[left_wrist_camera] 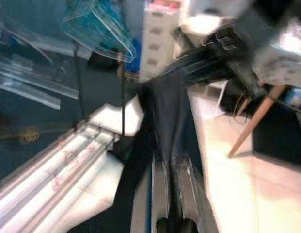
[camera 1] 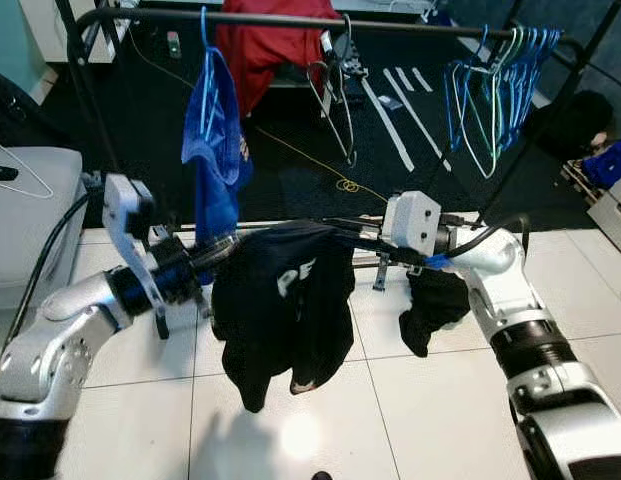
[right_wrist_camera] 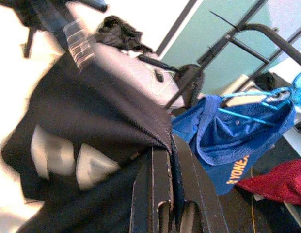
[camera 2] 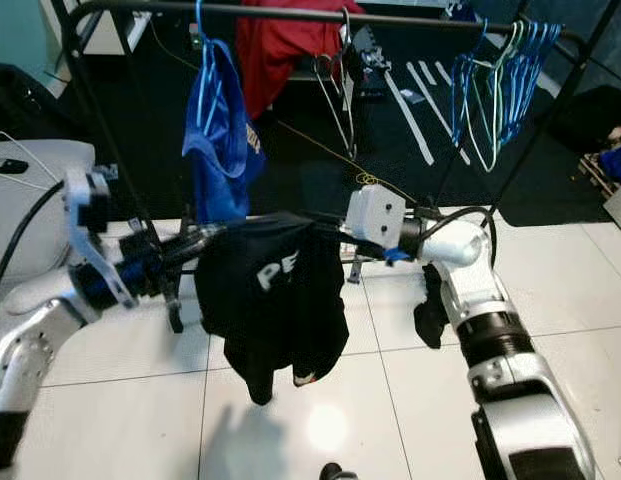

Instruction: Hang hanger

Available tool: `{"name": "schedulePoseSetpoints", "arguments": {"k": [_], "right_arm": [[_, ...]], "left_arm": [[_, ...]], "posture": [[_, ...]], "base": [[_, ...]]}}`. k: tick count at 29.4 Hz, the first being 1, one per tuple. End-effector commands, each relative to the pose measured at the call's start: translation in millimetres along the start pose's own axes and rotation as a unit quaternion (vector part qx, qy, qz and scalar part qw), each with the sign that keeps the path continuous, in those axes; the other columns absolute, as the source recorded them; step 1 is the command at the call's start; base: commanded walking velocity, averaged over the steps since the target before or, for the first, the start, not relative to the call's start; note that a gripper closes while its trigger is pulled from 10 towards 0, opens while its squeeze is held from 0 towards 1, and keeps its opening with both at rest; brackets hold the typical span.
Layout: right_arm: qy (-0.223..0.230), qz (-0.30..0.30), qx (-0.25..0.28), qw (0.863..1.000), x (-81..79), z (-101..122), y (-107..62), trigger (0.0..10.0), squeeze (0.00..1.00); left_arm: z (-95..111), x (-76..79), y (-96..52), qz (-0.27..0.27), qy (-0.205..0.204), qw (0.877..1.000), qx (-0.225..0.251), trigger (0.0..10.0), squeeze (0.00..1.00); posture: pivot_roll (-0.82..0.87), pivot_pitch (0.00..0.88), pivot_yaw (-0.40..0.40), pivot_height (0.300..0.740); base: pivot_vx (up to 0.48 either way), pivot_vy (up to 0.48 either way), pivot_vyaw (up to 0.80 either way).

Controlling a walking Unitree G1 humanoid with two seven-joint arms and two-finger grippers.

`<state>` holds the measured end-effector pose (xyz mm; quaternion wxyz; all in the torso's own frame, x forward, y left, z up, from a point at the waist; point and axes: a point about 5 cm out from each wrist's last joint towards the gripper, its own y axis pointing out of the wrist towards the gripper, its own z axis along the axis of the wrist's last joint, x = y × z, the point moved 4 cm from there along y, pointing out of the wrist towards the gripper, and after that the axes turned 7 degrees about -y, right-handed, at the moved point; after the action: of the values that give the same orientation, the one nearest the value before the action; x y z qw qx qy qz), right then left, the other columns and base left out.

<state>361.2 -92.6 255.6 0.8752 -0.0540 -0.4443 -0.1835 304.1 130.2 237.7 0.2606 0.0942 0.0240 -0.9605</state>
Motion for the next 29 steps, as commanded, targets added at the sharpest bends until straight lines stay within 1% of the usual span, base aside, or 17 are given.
{"name": "schedulePoseSetpoints", "arguments": {"k": [1,5,7,8,9,11,12,13,14,15,18,19,21,23,26,27,29], "right_arm": [[-0.006,-0.020,-0.004,1.000,2.5,1,-1.0,0.0,0.00],[0.014,-0.067,0.001,0.998,-0.2,3,9.3,0.0,0.00],[0.071,-0.127,0.003,0.989,-7.3,3,20.7,2.0,0.00],[0.090,-0.141,0.002,0.986,-11.1,3,23.6,2.0,0.00],[0.090,-0.141,0.002,0.986,-11.1,3,23.6,2.0,0.00],[0.110,-0.140,0.003,0.984,-21.6,4,26.8,2.1,0.00],[0.128,-0.139,-0.004,0.982,-26.9,3,26.1,2.0,0.00],[0.128,-0.139,-0.004,0.982,-26.9,3,26.1,2.0,0.00],[0.141,-0.138,-0.009,0.980,-30.8,1,25.2,2.0,0.00],[0.165,-0.119,-0.045,0.978,-45.0,-9,16.8,2.5,0.00],[0.168,-0.108,-0.069,0.978,-52.3,-16,10.9,2.5,0.00],[0.168,-0.108,-0.069,0.978,-52.3,-16,10.9,2.5,0.00],[0.166,-0.117,-0.088,0.975,-51.5,-21,2.6,3.2,0.00],[0.157,-0.115,-0.107,0.975,-51.3,-27,-5.0,3.3,0.00],[0.153,-0.113,-0.116,0.975,-51.8,-28,-7.3,3.3,0.00],[0.137,-0.105,-0.136,0.976,-50.2,-31,-14.5,3.3,0.00],[0.131,-0.105,-0.140,0.976,-46.9,-32,-17.3,3.3,0.00]], "left_arm": [[-6,10.8,3.6,-0.028,0.034,0.999,-0.029,0.0,0.00],[-1,18.3,12.5,-0.042,0.056,0.997,-0.022,0.0,0.00],[6,21.2,21.6,-0.042,0.069,0.997,-0.007,0.0,0.00],[7,20.7,24.0,-0.040,0.072,0.997,-0.003,0.0,0.00],[7,20.7,24.0,-0.040,0.072,0.997,-0.003,0.0,0.00],[7,10.8,26.2,-0.015,0.072,0.997,-0.002,0.0,0.00],[8,-0.3,26.0,0.015,0.077,0.997,-0.002,0.0,0.00],[8,-0.3,26.0,0.015,0.077,0.997,-0.002,0.0,0.00],[9,-9.1,25.5,0.039,0.081,0.996,-0.001,0.0,0.00],[16,-17.8,22.8,0.056,0.075,0.995,0.020,0.0,0.00],[19,-17.3,21.5,0.049,0.071,0.996,0.035,0.0,0.00],[19,-17.3,21.5,0.049,0.071,0.996,0.035,0.0,0.00],[19,-13.7,18.4,0.033,0.066,0.997,0.039,0.0,0.00],[18,-13.3,15.2,0.027,0.066,0.997,0.037,0.0,0.00],[18,-14.0,14.4,0.027,0.068,0.997,0.034,0.0,0.00],[16,-13.4,12.6,0.018,0.076,0.997,0.024,0.0,0.00],[16,-11.7,12.1,0.009,0.078,0.997,0.021,0.0,0.00]], "posture": [[-0.06,0.210,-0.073,0.740],[-0.06,0.213,-0.069,0.740],[-0.06,0.214,-0.065,0.740],[-0.06,0.214,-0.065,0.740],[-0.06,0.214,-0.065,0.740],[-0.06,0.215,-0.063,0.740],[-0.06,0.214,-0.061,0.740],[-0.06,0.214,-0.061,0.740],[-0.06,0.213,-0.060,0.740],[-0.06,0.213,-0.057,0.740],[-0.06,0.213,-0.057,0.740],[-0.06,0.213,-0.057,0.740],[-0.06,0.216,-0.055,0.740],[-0.06,0.216,-0.054,0.740],[-0.06,0.216,-0.054,0.740],[-0.06,0.218,-0.053,0.740],[-0.06,0.218,-0.052,0.740]], "base": [[0.000,0.000,0.00],[0.000,0.000,0.00],[0.000,0.000,0.00],[0.000,0.000,0.00],[0.000,0.000,0.00],[0.000,0.000,0.00],[0.000,0.000,0.00],[0.000,0.000,0.00],[0.000,0.000,0.00],[0.000,0.000,0.00],[0.000,0.000,0.00],[0.000,0.000,0.00],[0.000,0.000,0.00],[0.000,0.000,0.00],[0.000,0.000,0.00],[0.000,0.000,0.00],[0.000,0.000,0.00]]}}
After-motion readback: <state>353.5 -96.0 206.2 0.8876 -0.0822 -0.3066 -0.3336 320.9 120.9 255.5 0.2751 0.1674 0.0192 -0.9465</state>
